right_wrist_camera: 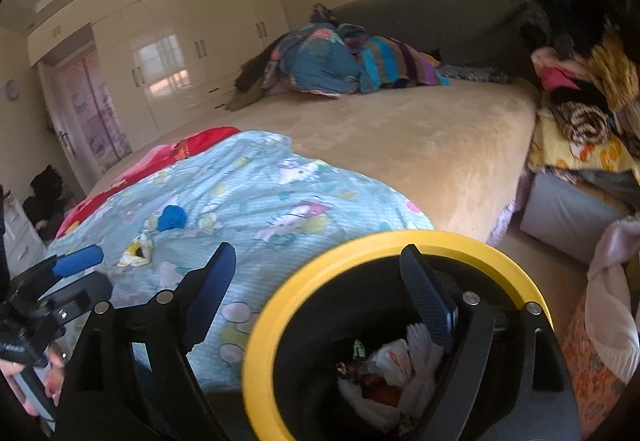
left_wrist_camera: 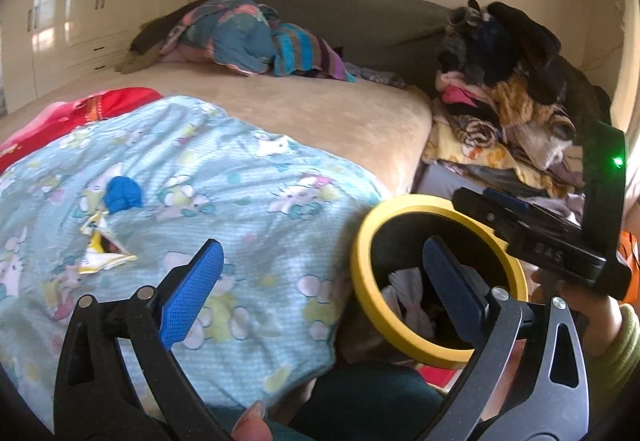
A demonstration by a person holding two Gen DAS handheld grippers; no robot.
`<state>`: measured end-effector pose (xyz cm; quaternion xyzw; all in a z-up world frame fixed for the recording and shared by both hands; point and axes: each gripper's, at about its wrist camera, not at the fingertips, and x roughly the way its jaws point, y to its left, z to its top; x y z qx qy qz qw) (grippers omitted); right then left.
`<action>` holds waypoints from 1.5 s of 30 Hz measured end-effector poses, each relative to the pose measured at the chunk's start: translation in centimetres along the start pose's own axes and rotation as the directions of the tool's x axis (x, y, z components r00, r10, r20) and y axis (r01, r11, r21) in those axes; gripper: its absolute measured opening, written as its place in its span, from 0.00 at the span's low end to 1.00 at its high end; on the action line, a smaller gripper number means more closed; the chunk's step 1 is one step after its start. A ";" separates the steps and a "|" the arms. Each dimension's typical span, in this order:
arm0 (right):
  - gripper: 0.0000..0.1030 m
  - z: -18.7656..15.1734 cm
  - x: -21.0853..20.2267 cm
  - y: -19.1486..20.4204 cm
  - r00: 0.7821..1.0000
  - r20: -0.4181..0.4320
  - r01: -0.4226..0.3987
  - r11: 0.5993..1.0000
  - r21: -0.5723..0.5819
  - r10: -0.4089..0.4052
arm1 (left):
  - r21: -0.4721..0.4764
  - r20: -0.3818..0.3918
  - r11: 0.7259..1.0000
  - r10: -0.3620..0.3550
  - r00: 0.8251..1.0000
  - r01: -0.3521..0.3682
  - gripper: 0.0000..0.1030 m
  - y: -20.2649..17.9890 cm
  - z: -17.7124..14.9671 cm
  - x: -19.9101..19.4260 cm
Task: Collect trash
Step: 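Move both grippers back toward the yellow wrapper and blue cloth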
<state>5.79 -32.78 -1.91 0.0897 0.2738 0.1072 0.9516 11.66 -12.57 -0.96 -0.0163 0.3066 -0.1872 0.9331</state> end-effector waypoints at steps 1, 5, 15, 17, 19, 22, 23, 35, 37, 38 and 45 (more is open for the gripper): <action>0.81 0.0 0.0 0.4 1.000 0.003 -0.003 1.000 -0.006 0.003 | -0.008 0.004 1.000 0.006 1.000 -0.006 0.89 0.3 0.0 -0.2; 0.82 0.2 0.1 1.9 1.000 0.012 -0.022 0.999 -0.032 0.022 | -0.030 0.029 0.999 0.045 0.999 -0.044 0.89 1.8 0.3 -1.0; 0.84 -0.1 1.0 4.8 0.998 0.000 -0.061 0.996 -0.070 0.062 | -0.127 0.055 0.985 0.126 0.991 -0.118 0.89 6.3 0.5 -2.5; 0.85 0.0 1.4 5.6 0.997 -0.004 -0.079 0.994 -0.073 0.079 | -0.150 0.057 0.980 0.139 0.989 -0.129 0.89 7.2 0.5 -2.7; 0.85 0.0 1.6 6.4 0.995 -0.009 -0.100 0.992 -0.075 0.100 | -0.164 0.060 0.976 0.153 0.986 -0.142 0.89 8.0 0.4 -2.9; 0.85 0.2 2.3 7.9 0.992 -0.024 -0.129 0.987 -0.094 0.127 | -0.198 0.055 0.967 0.174 0.983 -0.160 0.89 9.6 0.2 -3.2; 0.85 0.3 2.5 8.2 0.991 -0.027 -0.136 0.986 -0.099 0.134 | -0.208 0.052 0.964 0.181 0.982 -0.167 0.89 10.1 0.2 -3.3; 0.85 1.5 6.4 13.2 0.976 -0.086 -0.213 0.963 -0.162 0.201 | -0.359 -0.005 0.901 0.260 0.966 -0.244 0.89 17.4 -2.2 -4.1; 0.85 2.0 7.7 13.6 0.974 -0.096 -0.218 0.962 -0.162 0.204 | -0.386 -0.021 0.890 0.256 0.966 -0.244 0.87 18.6 -2.7 -3.9; 0.85 2.3 8.3 13.9 0.974 -0.102 -0.219 0.962 -0.161 0.204 | -0.396 -0.027 0.886 0.253 0.967 -0.242 0.82 18.9 -2.9 -3.8; 0.85 3.5 13.8 16.4 0.962 -0.152 -0.253 0.951 -0.179 0.227 | -0.482 -0.075 0.854 0.182 0.980 -0.196 0.54 21.5 -4.6 -2.3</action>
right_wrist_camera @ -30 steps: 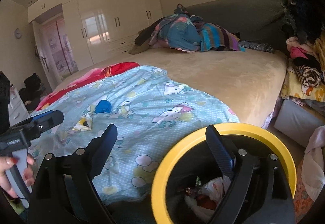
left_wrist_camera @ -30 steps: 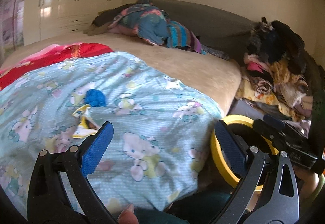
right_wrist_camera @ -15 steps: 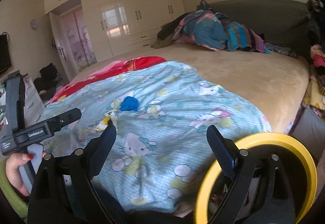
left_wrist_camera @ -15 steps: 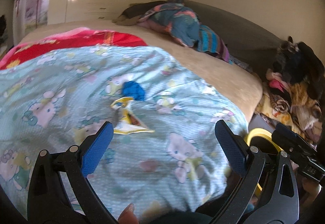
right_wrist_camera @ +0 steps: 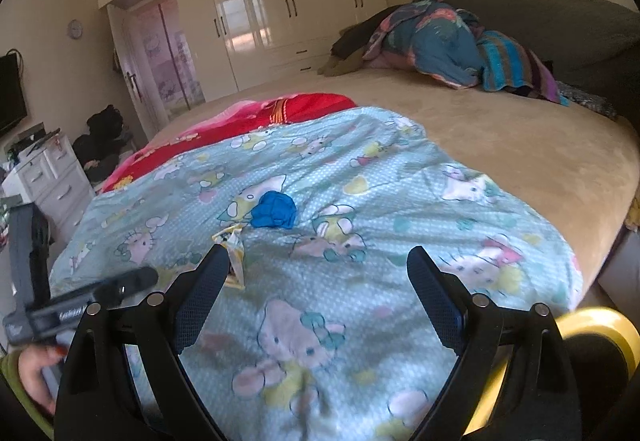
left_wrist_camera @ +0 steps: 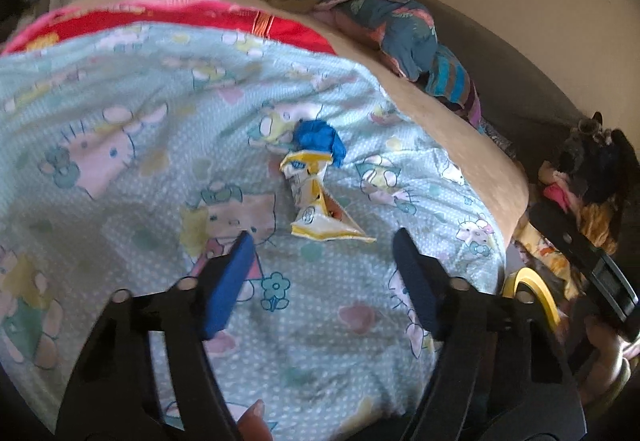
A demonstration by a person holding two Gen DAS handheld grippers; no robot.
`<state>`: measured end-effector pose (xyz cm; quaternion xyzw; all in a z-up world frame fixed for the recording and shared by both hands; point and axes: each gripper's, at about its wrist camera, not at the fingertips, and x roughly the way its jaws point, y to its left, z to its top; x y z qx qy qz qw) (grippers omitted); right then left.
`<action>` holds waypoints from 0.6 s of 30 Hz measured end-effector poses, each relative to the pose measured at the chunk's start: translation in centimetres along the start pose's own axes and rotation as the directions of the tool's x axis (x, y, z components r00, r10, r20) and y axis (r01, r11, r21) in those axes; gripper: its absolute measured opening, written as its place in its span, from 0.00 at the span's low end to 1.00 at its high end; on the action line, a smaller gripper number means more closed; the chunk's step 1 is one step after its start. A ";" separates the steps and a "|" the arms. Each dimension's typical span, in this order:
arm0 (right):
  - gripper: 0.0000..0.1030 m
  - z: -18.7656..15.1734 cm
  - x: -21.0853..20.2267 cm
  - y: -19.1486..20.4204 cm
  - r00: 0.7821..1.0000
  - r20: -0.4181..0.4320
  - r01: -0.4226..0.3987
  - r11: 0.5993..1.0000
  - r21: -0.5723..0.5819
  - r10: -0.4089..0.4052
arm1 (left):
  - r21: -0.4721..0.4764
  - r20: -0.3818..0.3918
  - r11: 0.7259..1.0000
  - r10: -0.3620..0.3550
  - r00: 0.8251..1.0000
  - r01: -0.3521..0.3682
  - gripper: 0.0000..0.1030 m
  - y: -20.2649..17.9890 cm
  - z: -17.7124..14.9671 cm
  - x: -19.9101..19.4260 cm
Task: Collect trash
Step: 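Move both grippers back toward the yellow wrapper and blue cloth, then grasp the yellow snack wrapper with the left gripper while the right grasps the blue cloth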
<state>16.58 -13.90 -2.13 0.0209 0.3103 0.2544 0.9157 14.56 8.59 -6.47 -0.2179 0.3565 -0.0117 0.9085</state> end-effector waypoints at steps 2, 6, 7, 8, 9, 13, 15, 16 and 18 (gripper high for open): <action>0.86 0.5 1.7 0.1 1.000 -0.013 0.003 1.000 -0.010 -0.003 | -0.026 -0.021 0.999 -0.021 1.000 0.021 0.51 0.5 -0.1 0.6; 0.85 1.4 5.7 0.6 0.999 -0.051 -0.020 1.000 -0.018 0.019 | -0.052 -0.050 0.998 -0.047 0.998 0.045 0.44 1.0 -0.2 2.0; 0.85 1.6 6.6 0.6 0.998 -0.066 -0.026 0.999 -0.021 0.025 | -0.058 -0.057 0.997 -0.054 0.997 0.051 0.43 1.1 -0.2 2.3; 0.85 1.7 7.5 0.7 0.996 -0.080 -0.033 0.999 -0.023 0.031 | -0.065 -0.062 0.996 -0.060 0.996 0.056 0.42 1.3 -0.2 2.6; 0.85 1.8 8.3 0.8 0.995 -0.091 -0.035 0.999 -0.025 0.032 | -0.073 -0.067 0.996 -0.064 0.996 0.059 0.41 1.4 -0.1 2.9; 0.82 2.1 12.0 1.6 0.988 -0.148 -0.046 0.998 -0.044 0.040 | -0.098 -0.083 0.993 -0.076 0.994 0.068 0.41 1.9 -0.1 4.0; 0.79 2.3 13.7 2.0 0.983 -0.172 -0.070 0.997 -0.036 0.063 | -0.113 -0.089 0.990 -0.088 0.992 0.078 0.41 2.2 -0.1 4.5; 0.77 2.4 14.7 2.2 0.980 -0.185 -0.074 0.997 -0.031 0.067 | -0.118 -0.091 0.990 -0.094 0.991 0.083 0.41 2.2 -0.1 4.8; 0.71 2.5 16.3 2.5 0.976 -0.207 -0.070 0.997 -0.029 0.063 | -0.116 -0.096 0.989 -0.098 0.990 0.087 0.41 2.3 -0.2 5.1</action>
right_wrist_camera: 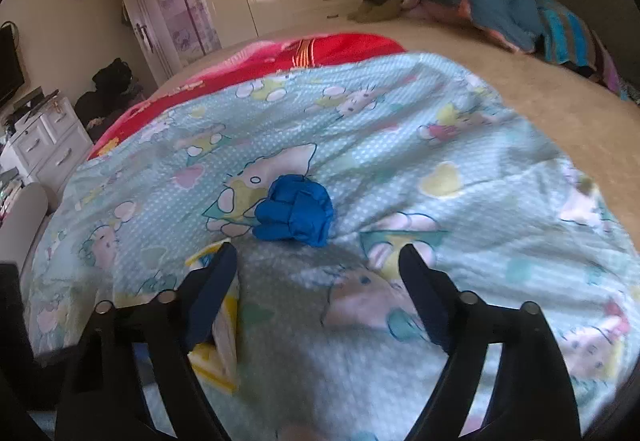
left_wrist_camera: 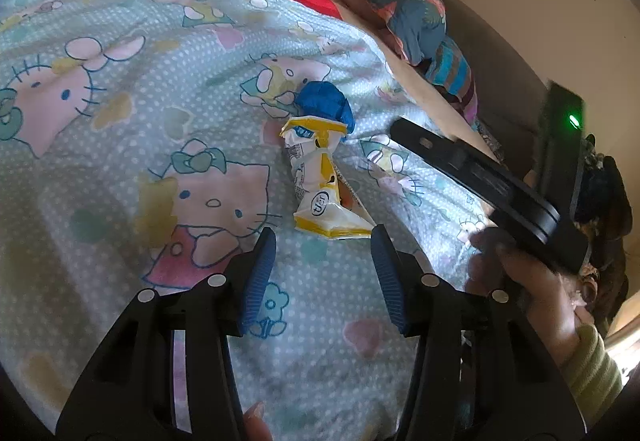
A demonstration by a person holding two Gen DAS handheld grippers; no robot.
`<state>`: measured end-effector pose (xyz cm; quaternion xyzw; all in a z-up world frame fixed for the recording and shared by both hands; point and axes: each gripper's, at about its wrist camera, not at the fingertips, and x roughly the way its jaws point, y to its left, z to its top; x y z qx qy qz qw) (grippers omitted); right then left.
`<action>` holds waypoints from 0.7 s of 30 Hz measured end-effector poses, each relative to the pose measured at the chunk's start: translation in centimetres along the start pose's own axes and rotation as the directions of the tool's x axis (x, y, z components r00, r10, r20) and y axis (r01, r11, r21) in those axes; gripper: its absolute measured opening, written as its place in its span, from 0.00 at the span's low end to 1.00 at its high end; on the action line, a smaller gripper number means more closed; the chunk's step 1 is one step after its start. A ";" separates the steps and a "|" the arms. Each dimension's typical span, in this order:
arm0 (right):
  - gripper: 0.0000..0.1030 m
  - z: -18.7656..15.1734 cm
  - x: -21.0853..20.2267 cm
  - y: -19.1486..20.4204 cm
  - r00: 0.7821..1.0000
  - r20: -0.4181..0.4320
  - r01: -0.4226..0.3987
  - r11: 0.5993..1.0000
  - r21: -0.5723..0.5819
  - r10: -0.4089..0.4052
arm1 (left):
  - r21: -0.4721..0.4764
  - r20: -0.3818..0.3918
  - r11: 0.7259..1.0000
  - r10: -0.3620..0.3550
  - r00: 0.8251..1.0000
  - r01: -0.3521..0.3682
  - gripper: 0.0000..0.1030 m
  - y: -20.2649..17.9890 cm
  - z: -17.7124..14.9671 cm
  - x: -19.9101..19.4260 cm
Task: Collect trash
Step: 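Grasp the yellow snack wrapper with the left gripper while the right grasps the blue cloth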
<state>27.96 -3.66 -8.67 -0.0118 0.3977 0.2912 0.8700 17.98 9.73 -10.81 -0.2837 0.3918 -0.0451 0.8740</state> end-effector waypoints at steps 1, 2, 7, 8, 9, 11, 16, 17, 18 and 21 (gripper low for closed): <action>0.66 0.2 0.9 0.1 1.000 -0.016 0.003 1.000 -0.002 -0.003 | -0.001 -0.003 1.000 -0.003 1.000 0.003 0.41 0.1 0.0 0.2; 0.64 0.4 1.7 0.3 0.999 -0.035 0.006 1.000 -0.011 -0.006 | -0.006 -0.004 1.000 -0.009 1.000 0.008 0.41 0.3 0.0 0.3; 0.53 0.8 4.4 0.7 0.997 -0.075 0.011 1.000 -0.026 -0.013 | -0.031 -0.009 0.999 -0.025 1.000 0.025 0.41 0.7 0.2 0.7; 0.51 0.9 4.7 0.6 0.997 -0.078 0.000 1.000 -0.014 -0.002 | -0.033 -0.009 0.999 -0.028 1.000 0.028 0.41 0.7 0.3 0.7; 0.48 0.9 5.0 0.4 0.997 -0.079 -0.012 1.000 -0.001 0.012 | -0.032 -0.009 0.999 -0.029 1.000 0.029 0.41 0.7 0.3 0.8; 0.43 1.1 5.4 0.1 0.996 -0.078 -0.030 0.999 0.028 0.032 | -0.035 -0.010 0.999 -0.033 0.999 0.033 0.41 0.6 0.5 1.0; 0.10 1.1 5.4 0.0 0.996 -0.064 -0.053 0.998 0.014 0.054 | -0.065 -0.018 0.997 -0.049 0.999 0.047 0.31 0.6 0.9 1.9; 0.09 1.1 5.0 0.1 0.997 -0.051 -0.057 0.998 0.007 0.057 | -0.069 -0.020 0.996 -0.050 0.999 0.048 0.28 0.7 1.0 2.2; 0.06 0.9 4.6 0.2 0.998 -0.037 -0.059 0.998 0.002 0.059 | -0.072 -0.022 0.996 -0.055 0.998 0.054 0.27 0.7 1.0 2.3; 0.04 0.3 3.2 -0.2 0.998 -0.007 -0.062 0.998 0.023 0.063 | -0.075 -0.020 0.995 -0.063 0.998 0.062 0.24 0.8 1.1 2.5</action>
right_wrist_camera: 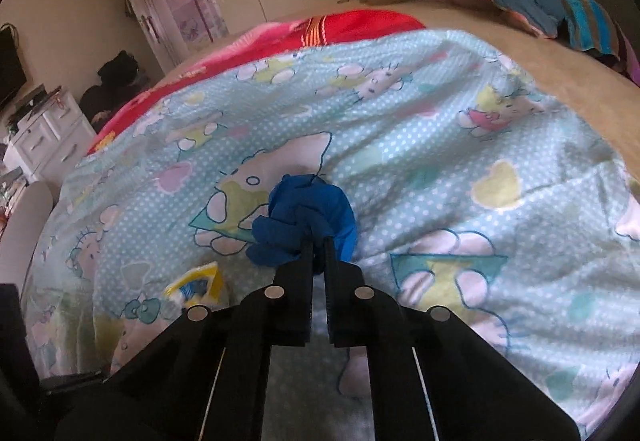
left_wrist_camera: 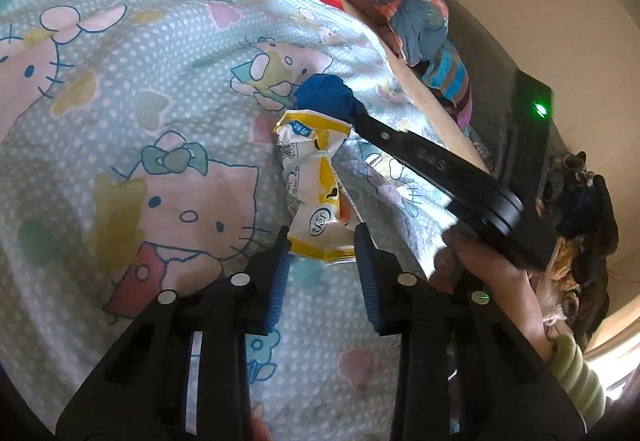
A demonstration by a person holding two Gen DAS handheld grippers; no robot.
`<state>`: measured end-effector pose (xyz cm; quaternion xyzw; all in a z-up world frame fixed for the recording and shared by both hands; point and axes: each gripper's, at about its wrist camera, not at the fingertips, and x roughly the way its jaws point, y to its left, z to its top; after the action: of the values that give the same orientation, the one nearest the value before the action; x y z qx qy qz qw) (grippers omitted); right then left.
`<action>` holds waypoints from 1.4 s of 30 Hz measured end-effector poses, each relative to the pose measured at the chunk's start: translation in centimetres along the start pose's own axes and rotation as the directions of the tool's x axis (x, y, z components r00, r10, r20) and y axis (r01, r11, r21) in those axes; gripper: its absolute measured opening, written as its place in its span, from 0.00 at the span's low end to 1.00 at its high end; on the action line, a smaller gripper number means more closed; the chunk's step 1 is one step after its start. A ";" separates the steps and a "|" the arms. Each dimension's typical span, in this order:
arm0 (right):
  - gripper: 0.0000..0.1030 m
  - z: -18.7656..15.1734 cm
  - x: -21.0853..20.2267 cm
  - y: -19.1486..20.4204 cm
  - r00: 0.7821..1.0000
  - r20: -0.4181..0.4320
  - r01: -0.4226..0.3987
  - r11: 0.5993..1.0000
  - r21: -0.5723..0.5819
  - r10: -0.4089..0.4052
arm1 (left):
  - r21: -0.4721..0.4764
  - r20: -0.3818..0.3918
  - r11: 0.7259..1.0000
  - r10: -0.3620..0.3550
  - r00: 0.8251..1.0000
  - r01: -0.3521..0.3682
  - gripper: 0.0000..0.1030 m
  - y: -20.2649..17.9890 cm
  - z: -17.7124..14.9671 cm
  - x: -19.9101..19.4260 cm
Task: Collect trash
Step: 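Grasp the yellow snack wrapper with the left gripper while the right grasps the blue cloth, then lift and carry the yellow wrapper and blue cloth over the bin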
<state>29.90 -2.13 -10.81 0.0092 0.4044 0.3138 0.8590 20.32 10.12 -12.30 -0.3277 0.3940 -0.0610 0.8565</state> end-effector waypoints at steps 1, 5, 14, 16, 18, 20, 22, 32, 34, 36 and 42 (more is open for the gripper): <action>0.04 -0.5 -0.8 -0.2 1.000 0.016 -0.001 1.000 0.012 0.001 | 0.000 0.001 1.000 -0.002 1.000 0.002 0.24 0.0 0.0 0.0; 0.04 -2.7 -4.0 -0.5 0.997 0.073 0.025 1.000 0.016 -0.026 | 0.009 -0.003 1.000 0.002 1.000 -0.002 0.21 0.1 -0.3 -0.3; 0.03 -7.6 -11.0 -0.9 0.980 0.182 0.081 0.996 0.030 -0.085 | 0.038 0.025 0.999 -0.002 1.000 0.001 0.16 -0.5 -0.9 -2.2; 0.03 -8.4 -12.3 -1.0 0.977 0.194 0.077 0.996 0.039 -0.083 | 0.055 0.036 0.998 -0.008 0.999 0.006 0.16 -1.0 -1.1 -2.8; 0.03 -9.1 -13.8 -1.1 0.975 0.204 0.086 0.995 0.042 -0.093 | 0.073 0.046 0.997 -0.014 0.999 0.010 0.16 -1.5 -1.0 -3.3; 0.03 -9.5 -14.9 -1.2 0.972 0.213 0.088 0.995 0.044 -0.095 | 0.090 0.055 0.996 -0.026 0.998 0.021 0.16 -2.2 -1.1 -3.8; 0.03 -9.8 -15.9 -1.1 0.969 0.224 0.096 0.994 0.043 -0.104 | 0.102 0.052 0.994 -0.047 0.998 0.041 0.16 -2.9 -1.1 -4.3; 0.03 -11.1 -20.9 -1.4 0.956 0.262 0.121 0.990 0.068 -0.134 | 0.216 0.069 0.973 -0.096 0.993 0.079 0.15 -7.4 -2.0 -6.5; 0.03 -11.5 -21.8 -1.5 0.953 0.267 0.125 0.990 0.072 -0.140 | 0.238 0.068 0.968 -0.103 0.992 0.084 0.15 -8.2 -2.3 -6.8; 0.03 -11.9 -22.8 -1.4 0.950 0.272 0.136 0.988 0.075 -0.151 | 0.251 0.064 0.964 -0.111 0.992 0.092 0.15 -8.9 -2.5 -6.8; 0.03 -13.1 -25.1 -1.9 0.944 0.280 0.156 0.983 0.092 -0.176 | 0.306 0.053 0.945 -0.136 0.989 0.113 0.15 -11.2 -3.5 -7.4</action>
<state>9.78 -20.45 -2.86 0.0499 0.2851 0.2215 0.9312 14.44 2.30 -2.45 -0.2191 0.3269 -0.1625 0.9048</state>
